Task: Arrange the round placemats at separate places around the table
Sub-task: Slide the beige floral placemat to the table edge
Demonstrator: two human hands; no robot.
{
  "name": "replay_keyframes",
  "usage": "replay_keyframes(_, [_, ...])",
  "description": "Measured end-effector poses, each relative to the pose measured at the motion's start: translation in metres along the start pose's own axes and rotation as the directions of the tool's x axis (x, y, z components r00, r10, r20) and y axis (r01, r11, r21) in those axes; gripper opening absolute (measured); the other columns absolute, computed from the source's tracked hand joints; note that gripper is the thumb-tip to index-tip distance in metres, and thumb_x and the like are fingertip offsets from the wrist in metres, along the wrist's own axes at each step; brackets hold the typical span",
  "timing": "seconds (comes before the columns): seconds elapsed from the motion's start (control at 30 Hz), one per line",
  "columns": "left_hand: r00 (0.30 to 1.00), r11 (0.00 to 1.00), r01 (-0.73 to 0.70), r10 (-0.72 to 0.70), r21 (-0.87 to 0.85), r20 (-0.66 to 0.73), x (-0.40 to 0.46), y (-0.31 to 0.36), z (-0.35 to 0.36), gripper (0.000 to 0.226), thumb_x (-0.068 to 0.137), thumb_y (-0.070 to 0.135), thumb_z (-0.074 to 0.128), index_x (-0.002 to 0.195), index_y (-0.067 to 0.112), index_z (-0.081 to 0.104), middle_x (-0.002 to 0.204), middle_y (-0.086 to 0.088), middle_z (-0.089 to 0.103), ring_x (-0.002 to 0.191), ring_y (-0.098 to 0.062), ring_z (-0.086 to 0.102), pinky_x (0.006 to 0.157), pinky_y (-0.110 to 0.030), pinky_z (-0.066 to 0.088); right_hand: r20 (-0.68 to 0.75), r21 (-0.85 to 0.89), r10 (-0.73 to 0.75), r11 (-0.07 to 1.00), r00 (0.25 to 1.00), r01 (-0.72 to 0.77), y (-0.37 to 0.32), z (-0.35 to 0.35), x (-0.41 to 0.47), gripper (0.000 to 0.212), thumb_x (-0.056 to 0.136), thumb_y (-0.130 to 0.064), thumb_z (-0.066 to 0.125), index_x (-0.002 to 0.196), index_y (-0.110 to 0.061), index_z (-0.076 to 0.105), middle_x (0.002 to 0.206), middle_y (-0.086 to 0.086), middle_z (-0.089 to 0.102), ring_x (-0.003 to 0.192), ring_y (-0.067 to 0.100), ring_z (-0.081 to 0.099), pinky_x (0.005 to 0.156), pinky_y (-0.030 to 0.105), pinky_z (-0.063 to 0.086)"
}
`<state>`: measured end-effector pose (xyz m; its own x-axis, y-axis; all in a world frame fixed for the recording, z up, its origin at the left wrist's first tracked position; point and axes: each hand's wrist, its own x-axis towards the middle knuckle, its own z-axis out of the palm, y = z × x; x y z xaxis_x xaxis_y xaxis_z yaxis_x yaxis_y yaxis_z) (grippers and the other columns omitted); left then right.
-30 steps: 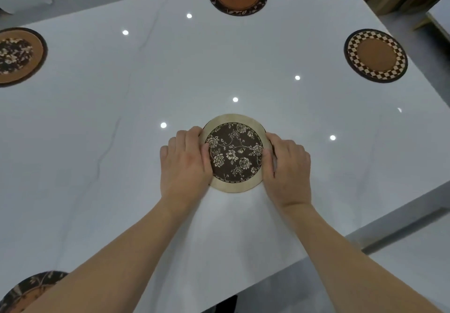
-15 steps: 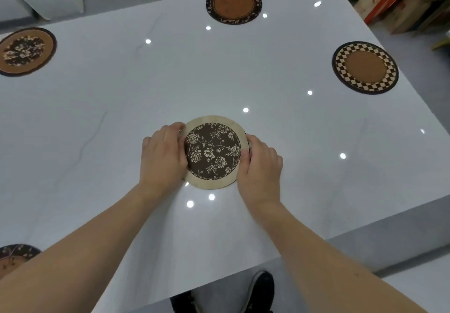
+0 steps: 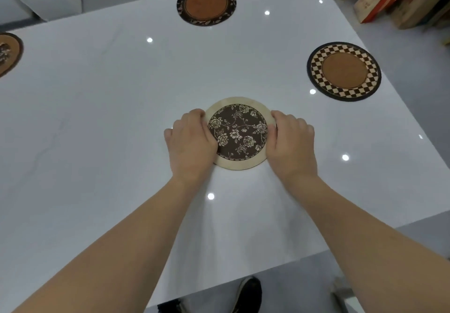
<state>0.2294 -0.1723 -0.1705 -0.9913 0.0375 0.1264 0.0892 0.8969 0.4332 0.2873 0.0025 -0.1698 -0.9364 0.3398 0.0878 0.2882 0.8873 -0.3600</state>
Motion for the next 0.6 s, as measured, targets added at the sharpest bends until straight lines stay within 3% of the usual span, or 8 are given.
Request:
replay_keyframes(0.17, [1.0, 1.0, 0.013, -0.012, -0.028, 0.025, 0.0, 0.0027, -0.003, 0.026, 0.095, 0.016, 0.036, 0.114, 0.018, 0.054, 0.108, 0.002, 0.062, 0.095, -0.023, 0.053, 0.087, -0.034, 0.027, 0.011, 0.107, 0.024, 0.994, 1.0, -0.025, 0.0028, -0.0038, 0.0008, 0.032, 0.096, -0.026, 0.039, 0.121, -0.016, 0.056, 0.102, 0.003, 0.065, 0.093, 0.027, 0.053, 0.087, 0.039, 0.033])
replay_keyframes(0.6, [1.0, 1.0, 0.01, -0.011, 0.018, 0.019, 0.0022, 0.0034, -0.001, 0.019, 0.091, 0.017, 0.037, 0.101, 0.021, 0.052, 0.093, 0.005, 0.059, 0.084, -0.021, 0.05, 0.08, -0.031, 0.026, 0.024, 0.089, 0.025, 0.996, 0.999, -0.027, 0.0019, -0.0041, 0.0033, 0.03, 0.096, -0.027, 0.04, 0.117, -0.016, 0.059, 0.098, 0.004, 0.065, 0.09, 0.028, 0.053, 0.085, 0.039, 0.033])
